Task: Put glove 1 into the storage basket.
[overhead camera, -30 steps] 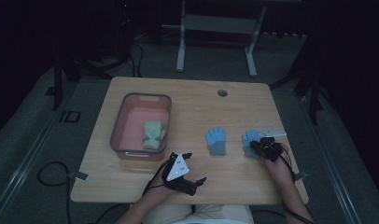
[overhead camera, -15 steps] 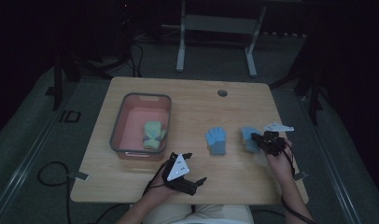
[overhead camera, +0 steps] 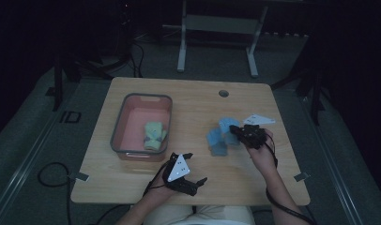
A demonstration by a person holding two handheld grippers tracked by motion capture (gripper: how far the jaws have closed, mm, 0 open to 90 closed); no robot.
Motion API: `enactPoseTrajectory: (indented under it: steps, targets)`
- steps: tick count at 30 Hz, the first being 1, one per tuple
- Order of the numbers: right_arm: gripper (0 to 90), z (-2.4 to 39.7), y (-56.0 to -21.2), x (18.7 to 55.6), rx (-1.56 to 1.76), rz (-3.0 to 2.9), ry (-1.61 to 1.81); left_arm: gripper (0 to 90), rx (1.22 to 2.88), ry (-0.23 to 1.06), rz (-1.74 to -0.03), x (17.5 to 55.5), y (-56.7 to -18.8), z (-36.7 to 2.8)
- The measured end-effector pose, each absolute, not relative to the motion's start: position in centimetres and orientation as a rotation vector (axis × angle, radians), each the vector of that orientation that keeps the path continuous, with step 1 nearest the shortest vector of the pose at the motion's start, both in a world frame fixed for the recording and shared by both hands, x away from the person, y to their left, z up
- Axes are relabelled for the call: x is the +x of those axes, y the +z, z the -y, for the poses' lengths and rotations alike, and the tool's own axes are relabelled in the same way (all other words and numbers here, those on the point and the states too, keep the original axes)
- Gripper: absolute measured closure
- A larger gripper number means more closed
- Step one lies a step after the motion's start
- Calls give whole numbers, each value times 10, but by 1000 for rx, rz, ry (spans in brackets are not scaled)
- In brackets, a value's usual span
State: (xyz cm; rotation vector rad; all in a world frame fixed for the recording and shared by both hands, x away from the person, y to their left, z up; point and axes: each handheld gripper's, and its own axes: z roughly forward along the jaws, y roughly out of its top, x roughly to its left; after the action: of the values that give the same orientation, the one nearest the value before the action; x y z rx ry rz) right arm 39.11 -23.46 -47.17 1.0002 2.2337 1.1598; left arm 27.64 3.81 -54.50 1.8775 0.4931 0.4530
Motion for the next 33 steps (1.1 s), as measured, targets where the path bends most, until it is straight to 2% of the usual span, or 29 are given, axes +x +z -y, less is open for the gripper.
enactPoseTrajectory:
  steps: [7, 25, 29, 31, 33]
  targets:
    - [892, 207, -491, 393, 951, -2313, 1098, 27, 1866, 456, -505, 276, -544, -40]
    - [891, 199, -527, 399, 994, -2372, 970, 27, 1864, 444, -509, 276, -544, -39]
    - [889, 199, -536, 401, 1015, -2388, 962, 47, 1878, 503, -496, 276, -545, -38]
    - [887, 199, -537, 401, 1018, -2388, 962, 48, 1876, 494, -503, 277, -544, -37]
    - [832, 199, -534, 399, 1020, -2376, 970, 51, 1876, 501, -509, 278, -544, -36]
